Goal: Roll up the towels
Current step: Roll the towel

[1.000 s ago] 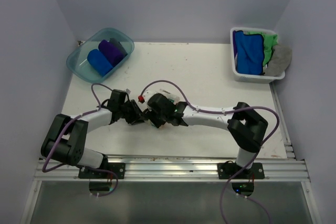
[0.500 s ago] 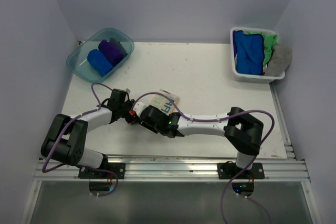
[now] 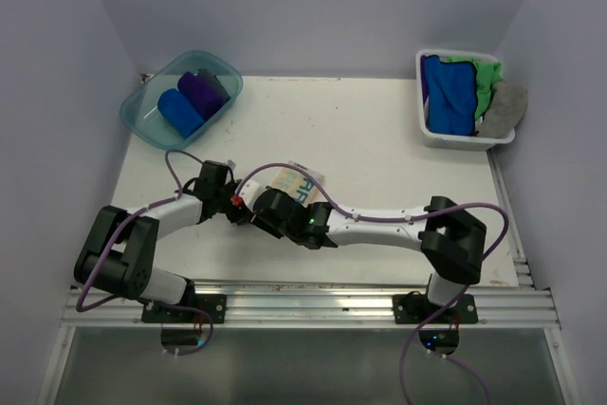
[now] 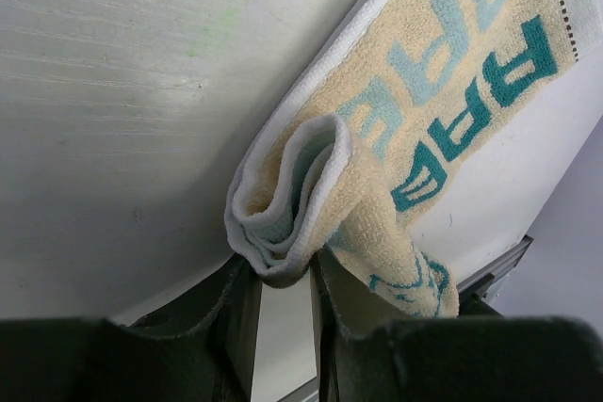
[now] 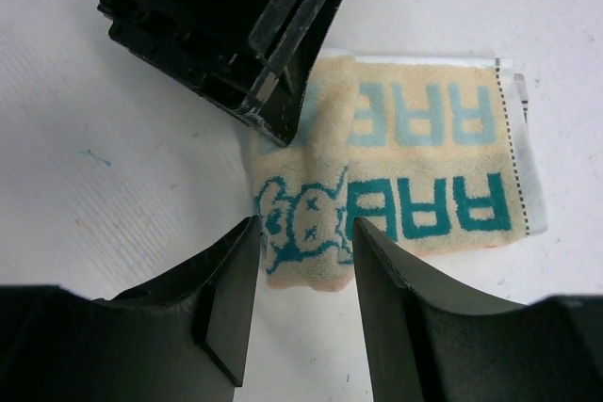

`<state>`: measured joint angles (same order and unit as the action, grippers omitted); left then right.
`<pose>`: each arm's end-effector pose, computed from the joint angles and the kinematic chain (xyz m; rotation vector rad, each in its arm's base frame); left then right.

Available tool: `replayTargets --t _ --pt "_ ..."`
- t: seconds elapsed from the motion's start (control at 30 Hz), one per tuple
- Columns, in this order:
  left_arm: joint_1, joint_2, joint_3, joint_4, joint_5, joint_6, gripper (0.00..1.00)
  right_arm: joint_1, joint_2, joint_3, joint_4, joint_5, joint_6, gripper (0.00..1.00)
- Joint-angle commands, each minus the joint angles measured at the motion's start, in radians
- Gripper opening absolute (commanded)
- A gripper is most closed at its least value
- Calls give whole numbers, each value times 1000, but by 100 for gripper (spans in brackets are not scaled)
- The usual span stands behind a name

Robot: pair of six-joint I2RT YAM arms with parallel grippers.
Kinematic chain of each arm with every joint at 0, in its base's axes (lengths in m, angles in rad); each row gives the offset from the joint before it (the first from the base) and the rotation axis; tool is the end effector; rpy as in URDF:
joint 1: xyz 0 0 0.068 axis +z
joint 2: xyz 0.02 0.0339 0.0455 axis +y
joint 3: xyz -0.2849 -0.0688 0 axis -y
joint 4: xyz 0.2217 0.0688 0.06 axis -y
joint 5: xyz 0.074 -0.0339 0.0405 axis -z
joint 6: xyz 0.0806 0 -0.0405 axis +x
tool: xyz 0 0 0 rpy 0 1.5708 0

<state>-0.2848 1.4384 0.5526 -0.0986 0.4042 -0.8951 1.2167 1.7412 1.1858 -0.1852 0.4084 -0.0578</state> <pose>0.2321 -0.1010 0.1388 -0.6585 2.6521 -0.9225 0.1679 0.3618 0.2285 -1.1651 1.9166 0.1520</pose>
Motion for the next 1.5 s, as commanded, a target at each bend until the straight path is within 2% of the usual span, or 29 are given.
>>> replayTargets --t 0.0,0.27,0.73,0.83,0.9,0.93,0.97,1.0,1.1,1.2,1.27,1.3,1.47 --pt "-5 1 30 -15 -19 27 29 6 26 29 15 -36 -20 47" --pt "-5 1 33 -19 -21 28 29 -8 87 34 4 -85 -11 47" --pt "-5 -27 43 -47 -30 31 29 -29 213 34 13 13 15 53" --pt "-5 -30 52 -56 -28 33 30 -40 228 14 41 26 22 47" --pt "-5 -33 58 -67 -28 38 31 -46 236 8 50 32 29 28" --pt "-4 -36 61 -72 -28 41 33 -57 235 6 55 20 32 20" --pt "-4 -38 70 -81 -31 44 35 -62 228 3 55 7 36 7" --pt "-1 -42 73 -96 -36 53 37 -68 212 2 53 -9 39 1" --pt "15 -65 89 -127 -27 73 49 -89 172 -15 55 -107 50 0" --pt "29 -82 118 -173 -18 103 66 -112 123 -11 46 -247 91 0" --pt "33 -94 148 -206 -18 119 71 -126 118 18 6 -339 113 0" --pt "38 -102 151 -229 -16 128 79 -131 113 17 4 -365 122 0" --pt "52 -141 144 -256 -16 137 85 -198 75 -8 47 -543 220 0"
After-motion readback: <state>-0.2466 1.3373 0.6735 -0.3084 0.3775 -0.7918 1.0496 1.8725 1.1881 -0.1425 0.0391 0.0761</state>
